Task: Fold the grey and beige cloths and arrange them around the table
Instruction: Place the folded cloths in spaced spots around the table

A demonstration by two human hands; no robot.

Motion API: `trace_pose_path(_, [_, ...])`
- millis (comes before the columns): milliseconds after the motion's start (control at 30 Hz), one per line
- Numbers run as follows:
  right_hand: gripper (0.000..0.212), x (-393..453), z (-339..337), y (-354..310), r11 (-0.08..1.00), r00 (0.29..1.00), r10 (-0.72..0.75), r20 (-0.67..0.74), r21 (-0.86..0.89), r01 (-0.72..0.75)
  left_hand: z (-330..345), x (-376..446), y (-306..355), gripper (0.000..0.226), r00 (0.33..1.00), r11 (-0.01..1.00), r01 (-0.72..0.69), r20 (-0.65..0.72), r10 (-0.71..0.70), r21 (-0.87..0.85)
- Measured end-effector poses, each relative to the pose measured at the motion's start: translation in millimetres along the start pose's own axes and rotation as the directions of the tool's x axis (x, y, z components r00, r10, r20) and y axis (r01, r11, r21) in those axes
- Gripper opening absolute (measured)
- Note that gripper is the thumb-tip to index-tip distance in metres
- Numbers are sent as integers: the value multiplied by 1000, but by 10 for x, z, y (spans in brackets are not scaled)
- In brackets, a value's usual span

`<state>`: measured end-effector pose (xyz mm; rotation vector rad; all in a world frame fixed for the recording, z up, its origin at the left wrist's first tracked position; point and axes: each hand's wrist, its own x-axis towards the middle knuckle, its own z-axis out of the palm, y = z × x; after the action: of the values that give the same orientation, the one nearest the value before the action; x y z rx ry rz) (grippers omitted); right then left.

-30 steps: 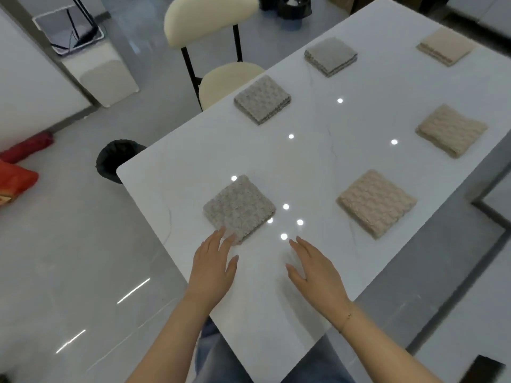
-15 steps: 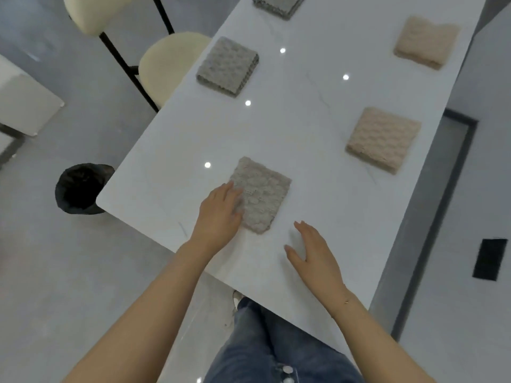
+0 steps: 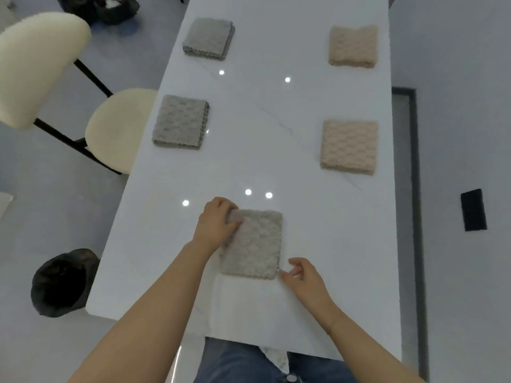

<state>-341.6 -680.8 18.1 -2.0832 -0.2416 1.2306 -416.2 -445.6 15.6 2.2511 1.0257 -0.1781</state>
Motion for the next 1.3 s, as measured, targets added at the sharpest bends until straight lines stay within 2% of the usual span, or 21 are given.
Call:
trace_pose_path(133, [36, -101, 393, -29, 976, 985, 96, -143, 209, -65, -123, -15, -230, 17, 998, 995, 1, 58, 5, -98])
trace_pose_path(233, [31, -110, 615, -166, 932, 959, 170, -227, 353, -82, -182, -172, -460, 20, 990, 982, 82, 124, -62, -170])
trace_pose_path(400, [33, -29, 784, -339, 873, 923, 231, -308, 484, -57, -172, -596, -688, 21, 969, 967, 116, 238, -60, -227])
trace_pose_path(500, [24, -40, 836, -361, 900, 912, 209, -352, 434, -39, -56, -867, -767, 25, 965, 940, 133, 256, -52, -313])
trace_pose_path(600, [14, -70, 841, -341, 942, 908, 149, -392, 336, -10, 39, -1032, -791, 22, 970, 903, 203, 204, -133, -379])
trace_pose_path(733, [13, -149, 826, -284, 953, 896, 65, -440, 295, 75, 45, -1171, -746, 17, 921, 810, 357, 318, -223, -465])
trace_pose_path(833, [10, -186, 807, -234, 949, 914, 41, -404, 301, 90, 59, -1209, -759, 13, 901, 792, 399, 360, -244, -462])
trace_pose_path(900, [17, -174, 787, -194, 948, 937, 59, -343, 314, 56, 55, -1213, -759, 15, 886, 772, 434, 376, -272, -464])
trace_pose_path(1000, [39, -117, 756, -196, 929, 964, 100, -247, 370, -2, 12, -1166, -695, 30, 867, 767, 455, 421, -266, -452])
trace_pose_path(1033, [40, -92, 738, -219, 925, 967, 99, -233, 380, -4, -4, -1133, -661, 32, 870, 765, 450, 421, -259, -460])
trace_pose_path(1167, [30, 7, 691, -340, 921, 962, 44, -268, 383, 65, -5, -981, -590, 27, 924, 762, 373, 287, -253, -529])
trace_pose_path(1300, [19, 139, 687, -364, 965, 953, -5, -304, 250, 84, 83, -880, -604, 14, 936, 794, 353, 194, -295, -495])
